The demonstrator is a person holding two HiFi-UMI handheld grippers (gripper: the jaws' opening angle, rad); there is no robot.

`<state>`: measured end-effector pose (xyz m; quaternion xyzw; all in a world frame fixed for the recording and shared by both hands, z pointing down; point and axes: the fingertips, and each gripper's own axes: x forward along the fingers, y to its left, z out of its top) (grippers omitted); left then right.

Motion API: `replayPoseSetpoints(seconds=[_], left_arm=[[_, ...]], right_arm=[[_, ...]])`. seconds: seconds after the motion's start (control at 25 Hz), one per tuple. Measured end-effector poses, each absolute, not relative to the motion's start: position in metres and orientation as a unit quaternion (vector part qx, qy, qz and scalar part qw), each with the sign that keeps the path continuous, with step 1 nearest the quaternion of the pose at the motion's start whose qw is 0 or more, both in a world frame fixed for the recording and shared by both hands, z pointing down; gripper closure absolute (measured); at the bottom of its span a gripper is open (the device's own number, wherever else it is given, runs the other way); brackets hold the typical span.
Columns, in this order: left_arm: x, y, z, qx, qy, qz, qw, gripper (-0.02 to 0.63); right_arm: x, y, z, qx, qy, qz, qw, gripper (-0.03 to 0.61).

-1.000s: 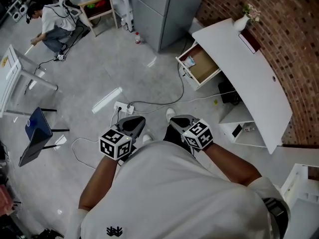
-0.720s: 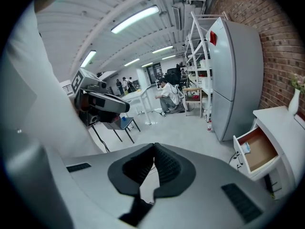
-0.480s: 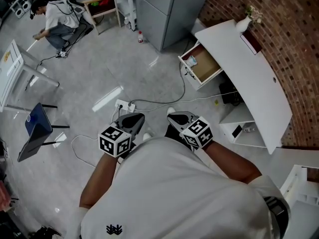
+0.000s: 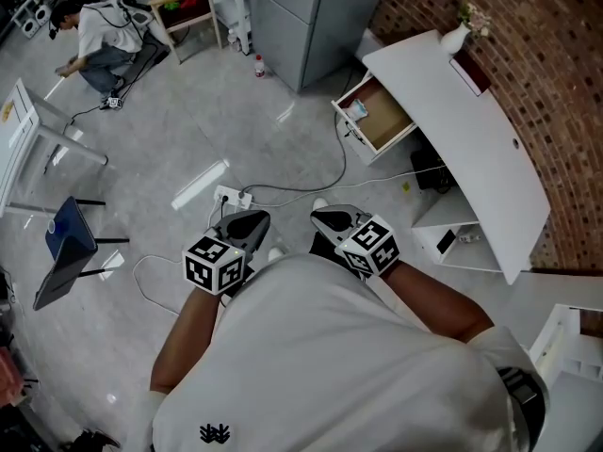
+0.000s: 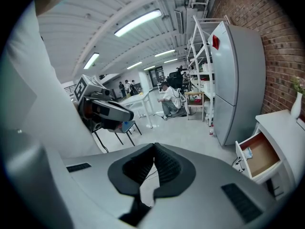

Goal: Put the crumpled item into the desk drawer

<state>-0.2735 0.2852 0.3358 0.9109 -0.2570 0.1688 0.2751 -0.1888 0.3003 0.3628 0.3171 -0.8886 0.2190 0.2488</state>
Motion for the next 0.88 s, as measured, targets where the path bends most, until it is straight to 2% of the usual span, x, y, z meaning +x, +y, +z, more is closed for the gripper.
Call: replayPoseSetpoints(seconds=[0.88], left_arm=[[-0.271,0.292,0.341,0.909,-0.257,0.174,0.279,0.583]], right_arm=[[-0.191,0.298,0.348,0.314,-0.896,0.207,0.234,0.551]])
